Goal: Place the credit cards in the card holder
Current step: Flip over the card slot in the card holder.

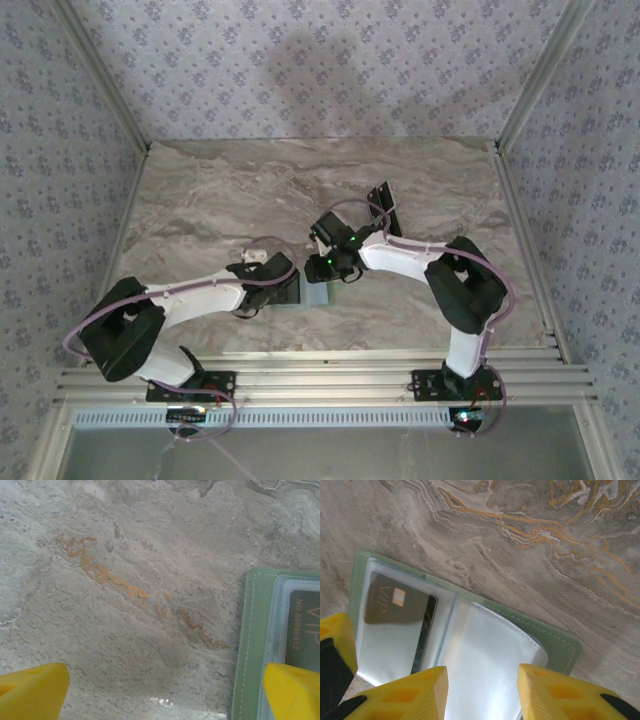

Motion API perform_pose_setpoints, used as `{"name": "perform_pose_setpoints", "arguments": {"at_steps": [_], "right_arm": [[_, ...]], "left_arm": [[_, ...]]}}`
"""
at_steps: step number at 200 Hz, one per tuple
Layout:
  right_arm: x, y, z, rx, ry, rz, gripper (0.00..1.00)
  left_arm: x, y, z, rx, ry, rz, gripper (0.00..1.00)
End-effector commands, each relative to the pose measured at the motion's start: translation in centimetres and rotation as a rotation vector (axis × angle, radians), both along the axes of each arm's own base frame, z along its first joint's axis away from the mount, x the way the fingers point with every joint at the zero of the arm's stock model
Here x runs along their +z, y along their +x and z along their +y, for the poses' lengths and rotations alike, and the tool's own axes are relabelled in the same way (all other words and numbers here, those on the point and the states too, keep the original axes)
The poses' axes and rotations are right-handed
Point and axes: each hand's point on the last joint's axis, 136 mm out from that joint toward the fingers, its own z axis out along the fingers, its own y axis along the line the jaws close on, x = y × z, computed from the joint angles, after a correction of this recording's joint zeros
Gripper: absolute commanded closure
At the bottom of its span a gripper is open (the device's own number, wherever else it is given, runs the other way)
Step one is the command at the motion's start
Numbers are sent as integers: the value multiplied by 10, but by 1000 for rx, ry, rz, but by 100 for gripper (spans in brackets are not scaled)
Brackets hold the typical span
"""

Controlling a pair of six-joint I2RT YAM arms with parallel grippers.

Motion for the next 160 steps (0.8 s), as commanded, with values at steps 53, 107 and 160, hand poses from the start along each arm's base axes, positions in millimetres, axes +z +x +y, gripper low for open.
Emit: {"name": "perform_pose_setpoints", "arguments": {"at_steps": [53, 107, 160], "right_arm": [[-21, -10, 3, 5, 0, 81, 55], [-18, -16, 17, -44, 119, 147, 55], [-23, -15, 15, -68, 126, 156, 55]], "left_arm": [[-15, -3, -3, -15, 19, 30, 1], [-18, -4, -3, -16, 17, 37, 1], [-7, -4, 3, -11, 28, 14, 1]]}}
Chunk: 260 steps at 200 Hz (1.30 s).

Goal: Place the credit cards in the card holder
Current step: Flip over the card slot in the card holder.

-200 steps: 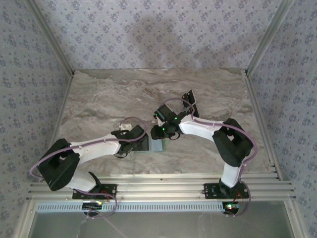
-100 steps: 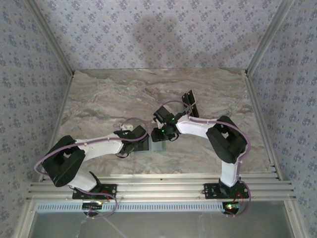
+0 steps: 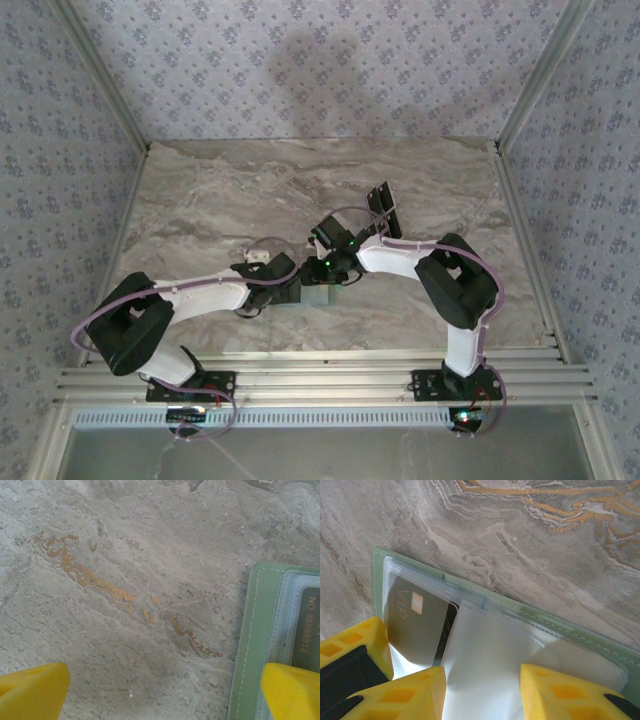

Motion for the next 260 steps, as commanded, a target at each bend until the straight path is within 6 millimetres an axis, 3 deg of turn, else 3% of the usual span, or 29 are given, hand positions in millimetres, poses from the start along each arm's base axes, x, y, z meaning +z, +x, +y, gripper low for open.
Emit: {"name": "perform_pose_setpoints", "arguments": {"at_steps": [1, 51, 136, 202, 260], "right_arm": [[-10, -6, -5, -19, -6, 44, 55], [-13, -6, -6, -60, 2, 63, 55], [-17, -7, -6, -69, 5, 71, 54], [-16, -7, -5, -70, 13, 70, 53], [-12, -7, -3, -65, 22, 71, 54]], "left_arm": [[3, -6, 7, -9, 28, 3, 1], [28, -7, 1, -36, -53, -59, 1], [45, -21, -55, -190, -181, -153, 1], [35, -16, -75, -228, -158, -148, 1], [9, -15, -59, -144, -53, -109, 1]]}}
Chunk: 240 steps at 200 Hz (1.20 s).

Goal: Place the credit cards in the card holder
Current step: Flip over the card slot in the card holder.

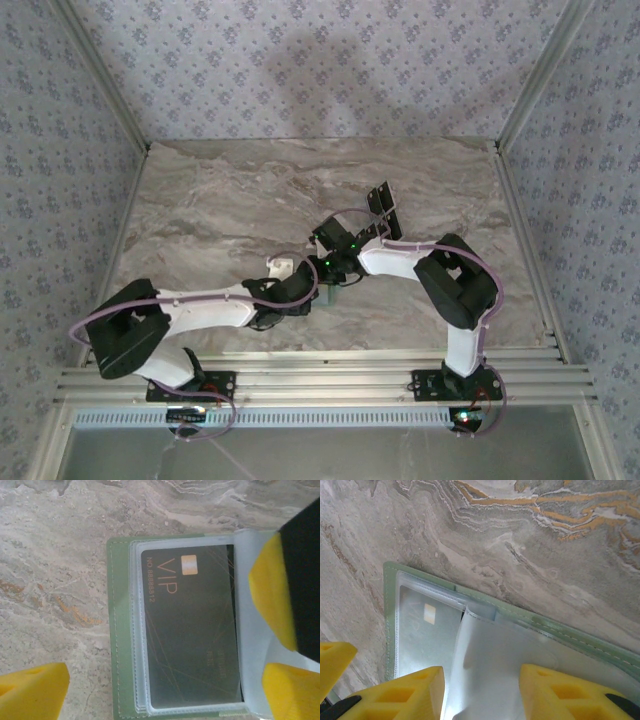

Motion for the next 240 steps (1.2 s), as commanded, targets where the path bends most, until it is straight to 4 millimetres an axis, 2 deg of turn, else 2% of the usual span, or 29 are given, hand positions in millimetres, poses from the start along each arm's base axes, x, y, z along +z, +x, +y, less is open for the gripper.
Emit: {"name": "perform_pose_setpoints", "arguments": {"at_steps": [1, 20, 43, 64, 119, 196, 240], "right_arm": [[-12, -10, -10, -10, -36, 54, 54], [-3, -9, -10, -10, -24, 39, 53], [18, -4, -17, -40, -5, -12, 53], [26, -5, -25, -72, 1, -29, 52], [16, -13, -32, -95, -4, -10, 51], [6, -12, -15, -66, -9, 5, 51], [13, -11, -5, -52, 10, 1, 51]], "left_arm": [[0, 3, 4, 46, 30, -15, 1], [-3, 1, 8, 56, 37, -10, 1], [-2, 0, 11, 63, 35, -13, 1], [-2, 0, 12, 66, 38, -14, 1], [-4, -1, 16, 73, 43, -14, 1], [-2, -1, 16, 70, 42, -19, 1], [11, 1, 18, 74, 21, -48, 1]]}}
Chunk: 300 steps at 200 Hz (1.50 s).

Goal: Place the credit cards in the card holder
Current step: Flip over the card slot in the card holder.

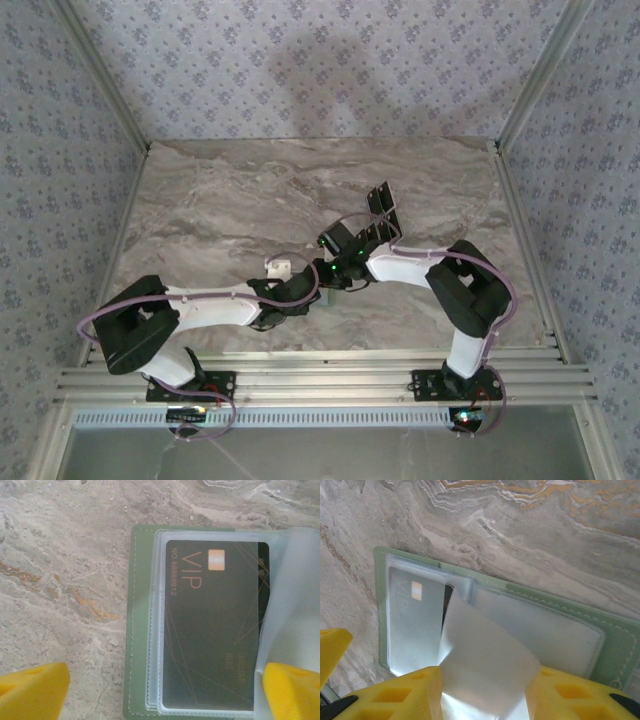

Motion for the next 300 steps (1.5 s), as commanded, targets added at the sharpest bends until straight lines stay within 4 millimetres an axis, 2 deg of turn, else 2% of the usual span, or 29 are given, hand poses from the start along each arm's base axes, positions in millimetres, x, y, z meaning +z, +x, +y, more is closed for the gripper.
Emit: {"name": "perform_pose_setpoints", "arguments": {"at_steps": [1, 24, 82, 97, 100, 148, 164, 182, 207, 229, 244, 259, 283, 300], "right_arm": [[8, -1, 10, 9, 16, 5, 51], [18, -3, 17, 19, 32, -4, 51], [38, -9, 50, 56, 61, -20, 51], [30, -13, 56, 71, 35, -6, 51], [39, -9, 63, 76, 52, -22, 51], [5, -6, 82, 80, -10, 14, 52], [1, -6, 86, 85, -13, 24, 52], [11, -4, 90, 104, -3, 8, 52], [45, 1, 92, 151, 15, -50, 51], [76, 7, 75, 160, 1, -109, 51], [88, 16, 46, 130, -73, -144, 51], [91, 29, 9, 84, -161, -174, 51], [86, 45, -58, 8, -335, -178, 52], [80, 56, -92, -8, -466, -184, 53]], "left_arm": [[14, 1, 9, 18, 2, -47, 1], [27, -1, 13, 22, -34, -67, 1], [62, -6, 44, 82, -97, -163, 0], [68, -9, 51, 95, -117, -178, 0], [68, -10, 53, 99, -120, -180, 0], [69, -19, 70, 133, -158, -193, 0], [67, -21, 74, 135, -161, -192, 0], [65, -22, 76, 137, -162, -191, 0], [64, -21, 76, 137, -163, -190, 0], [63, -18, 72, 129, -165, -190, 0], [64, -14, 68, 116, -158, -187, 0], [66, -9, 65, 110, -143, -180, 0], [65, 3, 65, 110, -109, -144, 0], [59, 12, 68, 120, -84, -99, 0]]}}
